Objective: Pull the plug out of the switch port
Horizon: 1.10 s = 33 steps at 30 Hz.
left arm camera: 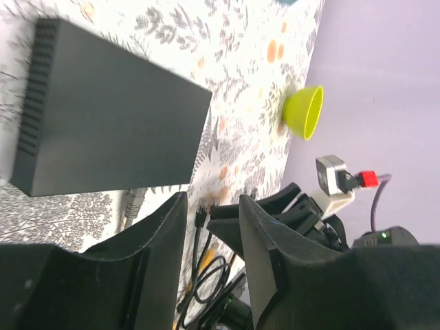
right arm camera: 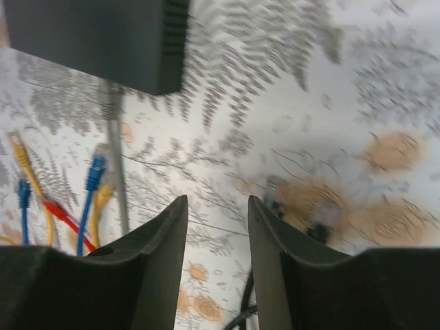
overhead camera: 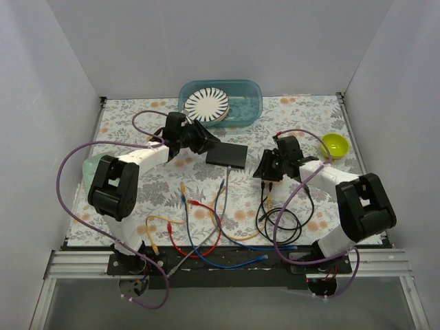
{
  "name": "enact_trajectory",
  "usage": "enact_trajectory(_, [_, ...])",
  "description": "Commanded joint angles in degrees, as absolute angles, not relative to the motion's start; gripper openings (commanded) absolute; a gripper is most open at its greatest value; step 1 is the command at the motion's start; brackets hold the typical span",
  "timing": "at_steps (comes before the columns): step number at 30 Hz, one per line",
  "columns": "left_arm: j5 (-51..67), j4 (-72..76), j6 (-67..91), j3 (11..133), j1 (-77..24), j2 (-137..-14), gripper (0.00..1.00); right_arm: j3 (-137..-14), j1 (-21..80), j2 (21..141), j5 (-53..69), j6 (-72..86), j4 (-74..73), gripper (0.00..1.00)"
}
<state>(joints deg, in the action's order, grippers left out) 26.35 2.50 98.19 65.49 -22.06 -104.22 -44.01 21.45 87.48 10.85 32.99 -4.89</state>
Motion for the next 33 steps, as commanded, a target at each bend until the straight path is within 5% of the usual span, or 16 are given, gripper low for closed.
enact_trajectory(1, [20.84,-3.76,95.63,67.93,-19.96,-101.94,0.36,-53.25,24.26,91.99,13.79,33.22,-2.46,0.45])
enact_trajectory(4, [16.28,-8.77,95.89,69.34,-17.85,-105.27,0.36,-57.82,25.13,97.71,16.61,34.45,-4.13,0.35])
enact_trajectory(14, [16.95,-13.54,95.36,71.19,-15.47,-115.83,0.32,-60.2,25.05,105.29,18.02,37.18,-4.75,0.27])
enact_trajectory(25, [28.12,-0.88,95.36,57.85,-22.74,-108.3,0.3,-64.77,23.65,109.69,17.75,37.44,-4.48,0.27])
enact_trajectory(33, [18.31,-7.54,95.19,53.96,-23.91,-98.01,0.3,-62.41,23.29,105.83,14.33,35.42,-5.18,0.36])
